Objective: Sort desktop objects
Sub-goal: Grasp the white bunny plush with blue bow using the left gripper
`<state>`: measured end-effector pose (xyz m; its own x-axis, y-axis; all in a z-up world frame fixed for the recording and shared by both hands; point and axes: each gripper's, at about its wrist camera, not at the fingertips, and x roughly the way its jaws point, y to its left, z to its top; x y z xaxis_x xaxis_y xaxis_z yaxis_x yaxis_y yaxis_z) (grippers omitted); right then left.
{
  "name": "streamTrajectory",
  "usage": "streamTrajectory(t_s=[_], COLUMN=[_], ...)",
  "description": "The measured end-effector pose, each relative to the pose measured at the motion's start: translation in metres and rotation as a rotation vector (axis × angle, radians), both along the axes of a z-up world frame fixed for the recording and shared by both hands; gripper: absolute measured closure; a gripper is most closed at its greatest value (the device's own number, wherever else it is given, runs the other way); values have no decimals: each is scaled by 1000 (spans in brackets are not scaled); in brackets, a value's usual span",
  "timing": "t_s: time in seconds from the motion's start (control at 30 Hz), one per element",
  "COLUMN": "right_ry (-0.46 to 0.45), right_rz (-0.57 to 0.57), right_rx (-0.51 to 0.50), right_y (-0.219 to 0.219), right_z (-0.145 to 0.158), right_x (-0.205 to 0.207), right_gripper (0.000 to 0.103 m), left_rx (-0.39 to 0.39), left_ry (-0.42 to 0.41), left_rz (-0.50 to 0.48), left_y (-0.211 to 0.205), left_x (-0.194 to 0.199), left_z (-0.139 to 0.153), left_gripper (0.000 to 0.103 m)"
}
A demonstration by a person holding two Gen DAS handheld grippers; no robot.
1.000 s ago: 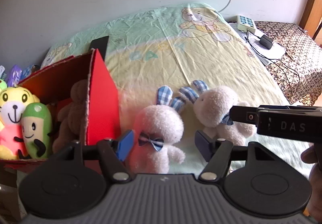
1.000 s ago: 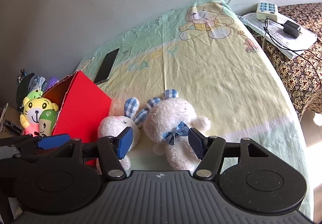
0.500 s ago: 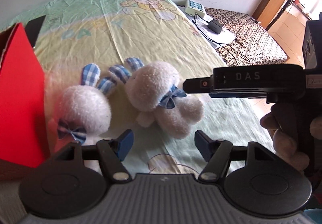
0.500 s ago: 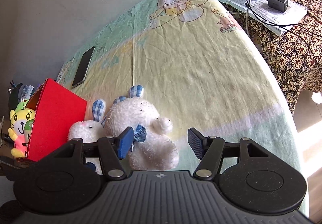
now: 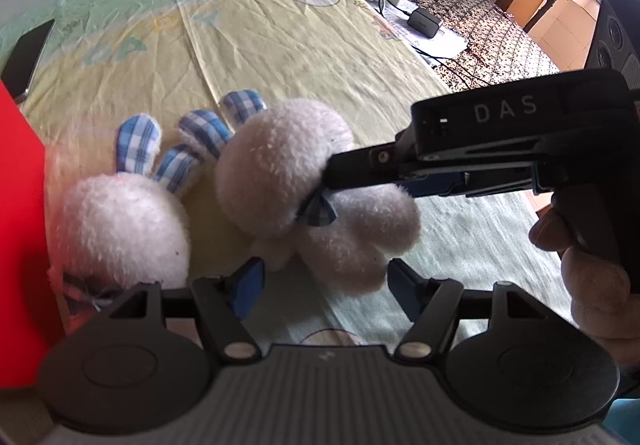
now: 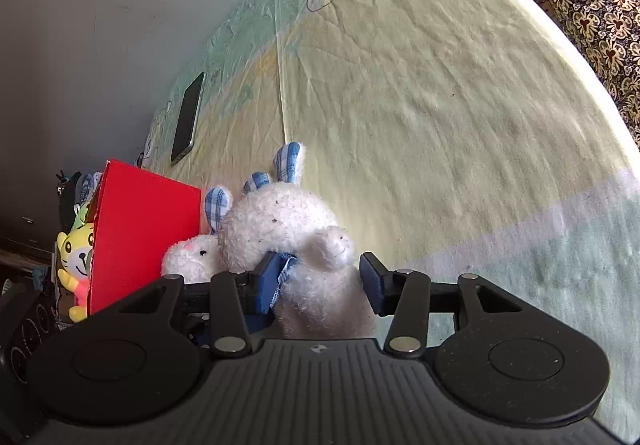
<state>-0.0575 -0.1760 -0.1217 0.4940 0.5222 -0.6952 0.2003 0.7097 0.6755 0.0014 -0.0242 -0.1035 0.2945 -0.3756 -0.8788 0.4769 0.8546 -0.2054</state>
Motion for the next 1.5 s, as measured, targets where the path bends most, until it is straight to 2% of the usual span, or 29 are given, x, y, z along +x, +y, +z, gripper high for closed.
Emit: streamTrajectory(t_s=[0.07, 0.13, 0.2, 0.23, 0.33, 0.47, 0.53, 0.6, 0.67, 0.73, 0.8, 0.87, 0.97, 1.2, 1.27, 1.37, 1.5], right_ry=[1, 11, 25, 33, 62, 101, 104, 78, 25, -41, -97, -125, -110, -42, -35, -16, 12], right_rz=[-4, -11, -21, -28, -50, -55, -33, -19, -9, 16, 47, 82, 124, 78, 84, 77, 58], right_rx=[2, 18, 37, 46, 81, 125, 94, 21, -64, -141, -193, -215, -164, -26, -5, 41, 111], right_y=[-1, -5, -8, -9, -14, -18, -15, -12, -9, -7, -4, 0, 1, -13, -14, -16, -23], right_z=[1, 2, 1, 1, 1, 2, 4, 9, 19, 31, 38, 39, 28, 6, 4, 1, 2], right_x=[-3, -6, -10, -12, -19, -37, -46, -51, -53, -52, -47, -40, -28, -17, -18, -20, -32], right_gripper=[57, 63, 65, 65, 65, 66, 64, 63, 61, 51, 50, 49, 46, 35, 35, 38, 48], left_rx=[-7, -13, -24, -31, -34, -76, -86, -79, -66, -75, -75, -68, -83, -123, -119, -92, -76], left_ry=[6, 2, -1, -2, -10, 6, 23, 30, 30, 32, 25, 22, 41, 66, 65, 42, 8], left_rz=[-5, -20, -53, -72, -106, -161, -182, -187, -170, -140, -99, -83, -71, -34, -36, -58, -77], left_y=[0, -1, -3, -4, -6, 1, 4, 4, 6, 10, 14, 13, 5, 8, 6, -3, -8], left_x=[2, 1, -4, -6, -14, -29, -34, -36, -35, -31, -27, -22, -12, -5, -4, -7, -14], left_z=[-1, -1, 3, 5, 11, 21, 21, 18, 16, 15, 14, 11, 4, 0, 0, 3, 11], left_gripper=[33, 38, 52, 54, 54, 54, 51, 46, 44, 40, 33, 33, 32, 32, 34, 37, 41])
